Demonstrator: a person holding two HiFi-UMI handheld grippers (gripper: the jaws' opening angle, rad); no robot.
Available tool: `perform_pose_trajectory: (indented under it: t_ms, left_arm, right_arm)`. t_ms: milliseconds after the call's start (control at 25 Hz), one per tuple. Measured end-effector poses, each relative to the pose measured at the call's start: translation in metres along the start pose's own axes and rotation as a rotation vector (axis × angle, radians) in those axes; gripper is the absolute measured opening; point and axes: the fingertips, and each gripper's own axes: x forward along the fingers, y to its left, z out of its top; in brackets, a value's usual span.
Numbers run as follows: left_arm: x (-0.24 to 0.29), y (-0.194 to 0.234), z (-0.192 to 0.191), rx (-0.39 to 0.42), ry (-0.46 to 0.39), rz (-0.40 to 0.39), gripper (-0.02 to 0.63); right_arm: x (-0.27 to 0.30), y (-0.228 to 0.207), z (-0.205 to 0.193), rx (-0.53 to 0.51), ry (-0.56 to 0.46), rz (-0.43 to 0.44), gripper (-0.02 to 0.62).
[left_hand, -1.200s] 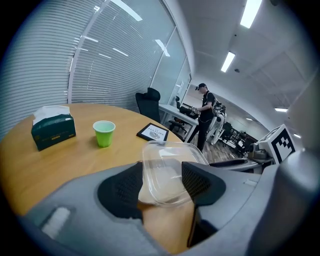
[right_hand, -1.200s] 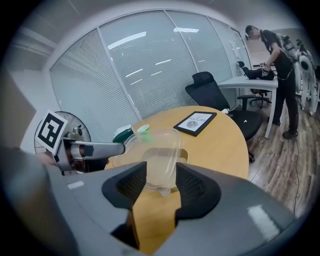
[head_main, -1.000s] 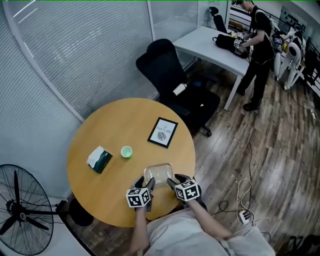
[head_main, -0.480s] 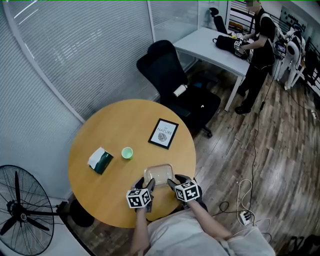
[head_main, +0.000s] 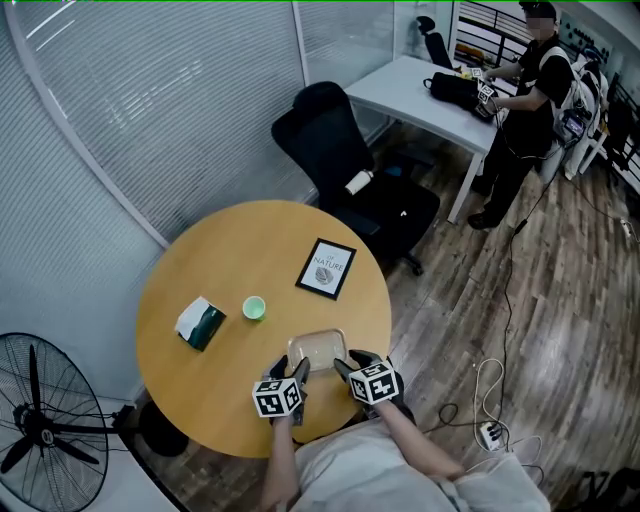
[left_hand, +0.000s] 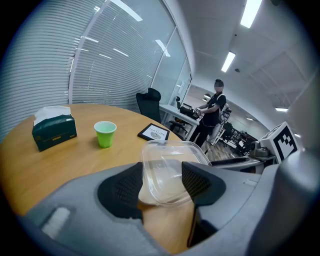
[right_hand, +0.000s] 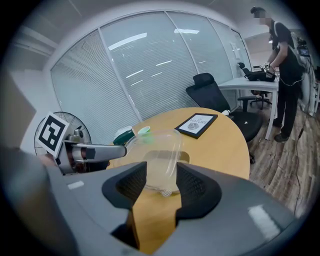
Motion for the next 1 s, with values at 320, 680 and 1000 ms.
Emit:
perform_pose_trajectory:
  t_ms: [320,680,1000]
  left_arm:
    - [0.0009,-0.0005,0.0006,-0.002,-0.001,-0.004,0.249]
    - [0.0001,0.0004,0.0009,-0.009,-0.005,-0.004,0.249]
    - [0.0011,0.0002,0.0011,-0.003,-0.003,-0.004,0.249]
  right_arm:
    - [0.0003,-0.0002,0.0007,-0.003,0.003,-0.001,0.179]
    - [0.0015,0.0007,-0.0013,-0.008,0.014,-0.002,0.179]
    - [0.0022,-0.0004,-0.0011,-0.005,0.012,-0.004,0.179]
